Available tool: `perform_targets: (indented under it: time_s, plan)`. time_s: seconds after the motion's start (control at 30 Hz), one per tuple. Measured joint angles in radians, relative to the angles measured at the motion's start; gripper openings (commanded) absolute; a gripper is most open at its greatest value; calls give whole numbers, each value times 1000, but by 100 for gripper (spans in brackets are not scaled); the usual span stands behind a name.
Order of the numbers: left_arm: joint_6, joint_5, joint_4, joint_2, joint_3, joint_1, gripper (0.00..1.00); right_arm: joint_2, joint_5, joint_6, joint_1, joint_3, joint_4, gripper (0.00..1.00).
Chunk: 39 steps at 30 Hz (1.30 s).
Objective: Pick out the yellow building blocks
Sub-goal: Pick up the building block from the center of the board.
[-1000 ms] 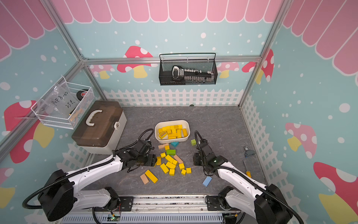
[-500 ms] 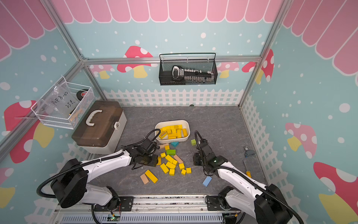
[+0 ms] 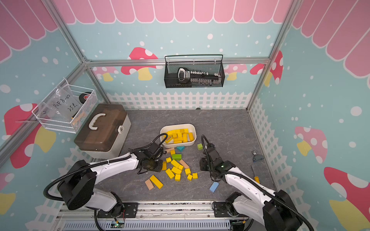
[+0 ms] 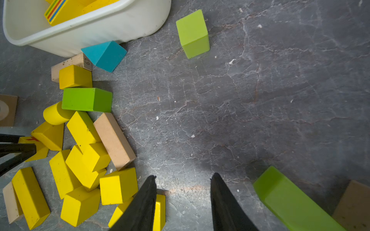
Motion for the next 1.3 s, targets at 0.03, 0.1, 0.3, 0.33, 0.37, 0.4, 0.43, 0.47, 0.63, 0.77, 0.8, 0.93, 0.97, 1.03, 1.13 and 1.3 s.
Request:
perform_targets:
  time_s: [0.03,0.1,0.3,0.33,0.37,0.4,0.43,0.47,0.63,0.77,0.8,0.93,0.97,1.03,1.13,1.3]
  plan:
    - [1,0,0,1,0,0,33,-2,0,0,0,-3,0,45]
    - [2,0,-2,2,3,0,31,-3,0,2,0,-4,0,45]
    - [2,-1,-3,4,6,0,31,-33,0,2,-1,-16,7,45]
    - [2,-1,-5,5,8,0,31,-40,0,2,-2,-20,8,45]
    - [2,-1,-6,7,10,0,30,-47,0,2,-2,-23,8,45]
    - [2,-1,-7,8,11,0,30,-50,0,2,-2,-23,9,45]
    - [1,-1,-6,9,12,0,30,-52,-1,2,-3,-23,10,45]
    - [1,-1,-6,9,12,0,30,-52,-1,2,-4,-23,12,45]
    - [-1,0,-19,-2,12,0,29,-52,-8,-2,-9,-23,14,45]
    - [-10,0,-70,-62,20,0,31,-58,-13,-6,-16,-23,19,46]
    - [-14,0,-86,-84,27,0,31,-62,-15,-9,-21,-23,19,46]
    - [-21,0,-146,-168,99,0,32,-70,-20,-13,-32,-23,20,46]
    - [-22,0,-160,-181,125,0,32,-72,-21,-14,-34,-24,19,46]
    - [-21,2,-177,-198,181,0,32,-80,-23,-14,-37,-27,20,49]
    - [-17,22,-192,-203,256,8,33,-103,-25,-14,-42,-42,19,51]
    - [19,89,-220,-131,404,78,32,-102,-28,-13,-61,-48,19,50]
